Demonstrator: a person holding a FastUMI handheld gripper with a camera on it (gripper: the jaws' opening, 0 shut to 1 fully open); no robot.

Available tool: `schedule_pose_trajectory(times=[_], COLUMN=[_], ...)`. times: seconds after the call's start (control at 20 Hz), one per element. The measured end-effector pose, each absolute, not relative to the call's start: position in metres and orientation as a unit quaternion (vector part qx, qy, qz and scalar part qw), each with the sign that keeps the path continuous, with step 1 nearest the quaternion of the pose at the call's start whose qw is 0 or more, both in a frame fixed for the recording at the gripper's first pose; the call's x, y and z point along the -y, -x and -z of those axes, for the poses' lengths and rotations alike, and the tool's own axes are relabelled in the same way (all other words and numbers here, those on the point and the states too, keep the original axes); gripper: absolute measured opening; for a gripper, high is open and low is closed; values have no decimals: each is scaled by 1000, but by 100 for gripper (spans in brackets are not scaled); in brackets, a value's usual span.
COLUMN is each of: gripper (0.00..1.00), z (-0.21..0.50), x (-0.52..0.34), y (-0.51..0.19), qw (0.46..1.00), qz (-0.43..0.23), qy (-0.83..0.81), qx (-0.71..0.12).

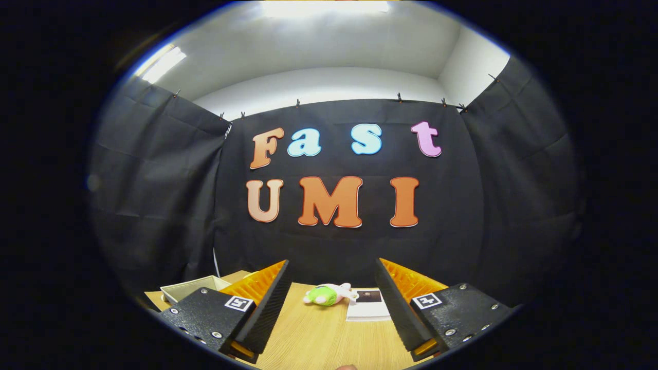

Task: Open the storage box then place both shoes into the box .Put the left shoe in first, then the right shoe, with the right side of both shoes facing outward in a uniform manner.

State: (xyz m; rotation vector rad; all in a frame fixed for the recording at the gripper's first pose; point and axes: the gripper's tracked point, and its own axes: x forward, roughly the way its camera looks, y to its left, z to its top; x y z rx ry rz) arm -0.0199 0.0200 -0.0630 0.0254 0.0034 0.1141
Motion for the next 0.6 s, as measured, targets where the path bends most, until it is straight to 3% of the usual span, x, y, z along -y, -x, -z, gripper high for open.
schedule_pose_trajectory(times=[0.6], gripper=[97], z=[68], x=[-16], y=[13], qw=[997], qz=[-67], qy=[-27], qx=[1])
